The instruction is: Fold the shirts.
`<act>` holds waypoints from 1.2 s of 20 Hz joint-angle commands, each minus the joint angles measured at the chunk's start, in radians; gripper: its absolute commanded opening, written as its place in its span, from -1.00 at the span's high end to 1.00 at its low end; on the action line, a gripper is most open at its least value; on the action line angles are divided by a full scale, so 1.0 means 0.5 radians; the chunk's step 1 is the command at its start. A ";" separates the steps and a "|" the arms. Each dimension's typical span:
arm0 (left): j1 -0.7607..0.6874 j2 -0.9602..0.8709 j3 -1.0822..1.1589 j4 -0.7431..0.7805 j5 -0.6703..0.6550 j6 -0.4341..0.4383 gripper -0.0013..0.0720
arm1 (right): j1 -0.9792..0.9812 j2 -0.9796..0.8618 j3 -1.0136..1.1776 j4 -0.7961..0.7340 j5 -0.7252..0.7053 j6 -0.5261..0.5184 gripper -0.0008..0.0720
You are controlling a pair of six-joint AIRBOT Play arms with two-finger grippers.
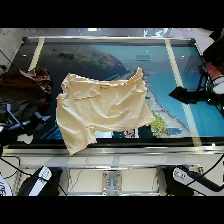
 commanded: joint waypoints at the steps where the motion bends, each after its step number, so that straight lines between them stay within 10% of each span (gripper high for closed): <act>1: 0.003 0.001 -0.166 0.009 0.111 0.073 -0.62 | -0.005 0.176 -0.359 0.237 -0.130 -0.106 -0.15; 13: -0.199 -0.580 -0.057 -0.462 0.144 0.468 -0.37 | -0.005 0.400 -0.356 0.270 -0.061 -0.106 -0.14; 19: -0.417 -0.726 -0.014 -0.924 0.159 0.822 0.93 | -0.003 0.394 -0.391 0.182 0.018 -0.101 -0.15; 24: -0.430 -0.738 -0.014 -0.977 0.153 0.846 0.93 | -0.005 0.175 -0.686 0.232 0.042 0.079 -0.15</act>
